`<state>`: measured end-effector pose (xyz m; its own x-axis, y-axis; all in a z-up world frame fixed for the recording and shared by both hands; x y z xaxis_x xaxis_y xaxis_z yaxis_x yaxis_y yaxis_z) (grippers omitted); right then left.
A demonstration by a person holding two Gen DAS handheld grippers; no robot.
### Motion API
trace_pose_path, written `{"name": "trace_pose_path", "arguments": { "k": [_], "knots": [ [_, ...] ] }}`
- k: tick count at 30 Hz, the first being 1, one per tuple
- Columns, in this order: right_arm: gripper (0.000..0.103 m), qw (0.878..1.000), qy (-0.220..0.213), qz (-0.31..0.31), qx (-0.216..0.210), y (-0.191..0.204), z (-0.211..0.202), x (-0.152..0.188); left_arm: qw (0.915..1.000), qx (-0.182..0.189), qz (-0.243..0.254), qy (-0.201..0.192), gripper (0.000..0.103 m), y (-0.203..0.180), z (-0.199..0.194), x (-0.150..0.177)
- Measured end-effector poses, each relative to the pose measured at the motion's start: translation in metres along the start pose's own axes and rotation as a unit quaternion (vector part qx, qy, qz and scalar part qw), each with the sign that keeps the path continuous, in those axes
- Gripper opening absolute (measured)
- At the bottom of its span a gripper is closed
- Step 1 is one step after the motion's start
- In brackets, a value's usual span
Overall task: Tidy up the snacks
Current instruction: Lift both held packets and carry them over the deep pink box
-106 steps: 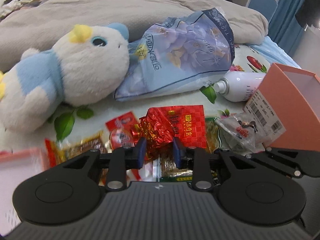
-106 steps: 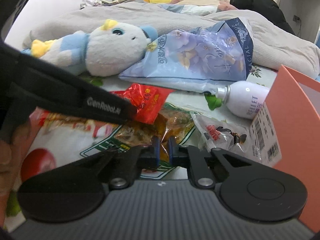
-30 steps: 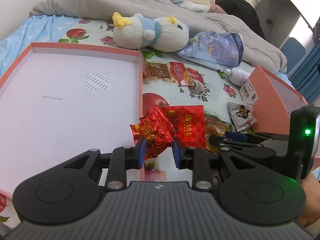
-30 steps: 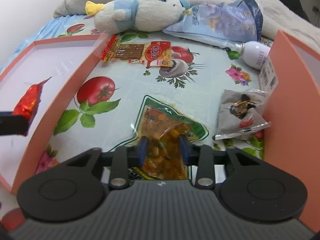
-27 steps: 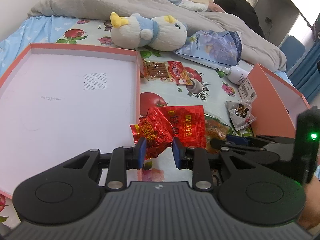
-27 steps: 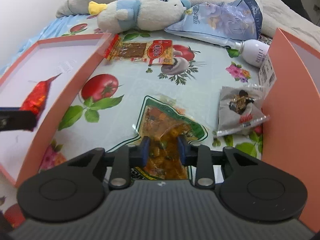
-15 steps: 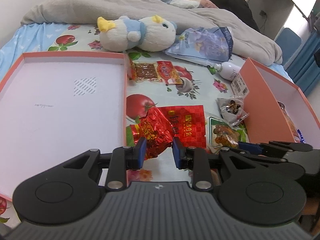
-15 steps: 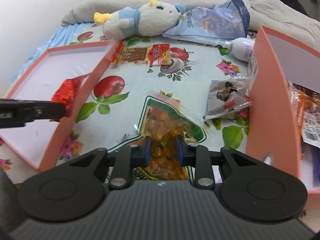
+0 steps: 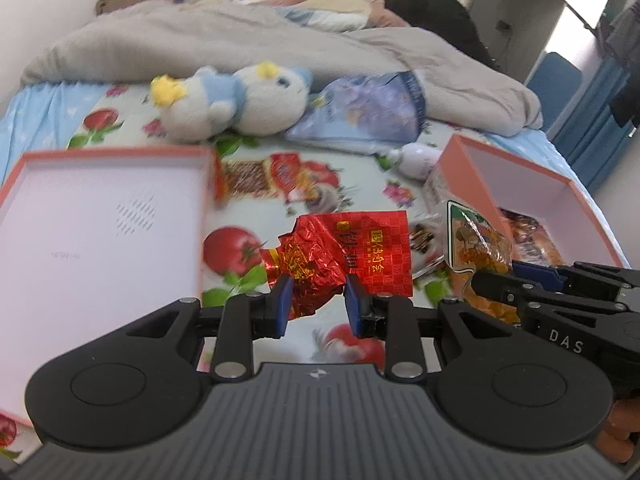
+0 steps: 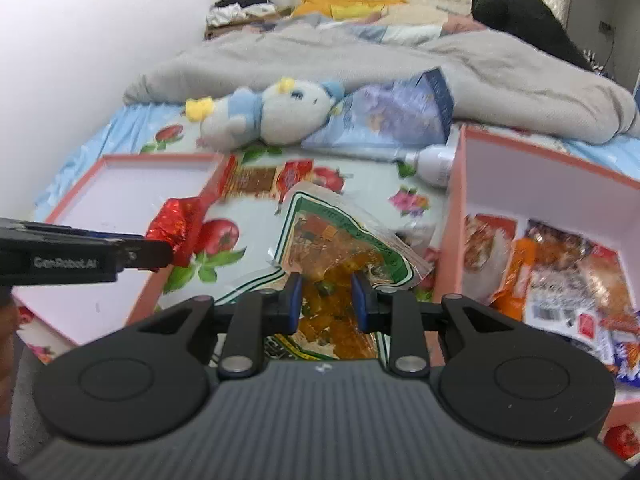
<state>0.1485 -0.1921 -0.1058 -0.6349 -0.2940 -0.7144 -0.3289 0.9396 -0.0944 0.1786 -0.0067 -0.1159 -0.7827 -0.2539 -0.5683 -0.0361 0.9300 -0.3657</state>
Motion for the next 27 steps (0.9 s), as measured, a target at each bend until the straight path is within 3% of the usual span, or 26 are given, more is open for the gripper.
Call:
{"name": "trace_pose_path", "arguments": {
  "k": [15,27],
  "knots": [
    [0.030,0.996,-0.066,0.027,0.053,-0.069,-0.059,-0.033,0.9965,0.047,0.057,-0.037,0.033,-0.104,-0.029,-0.041],
    [0.032,0.989,-0.070,0.065,0.110,-0.144,-0.082,-0.019,0.9893,0.080,0.119,-0.025,0.033,-0.195,-0.009,-0.045]
  ]
}}
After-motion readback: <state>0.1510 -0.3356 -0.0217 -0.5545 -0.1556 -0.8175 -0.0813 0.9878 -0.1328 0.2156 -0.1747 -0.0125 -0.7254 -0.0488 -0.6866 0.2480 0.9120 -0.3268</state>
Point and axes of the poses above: each gripper's, at about its wrist camera, not at the fingertips, and z roughly the way its jaws point, y to its left, x to its underside, the point moved 1 cm from there along z, roughly the way its jaws point, and after that the axes turned 14 degrees about -z, right-handed, at the moved point
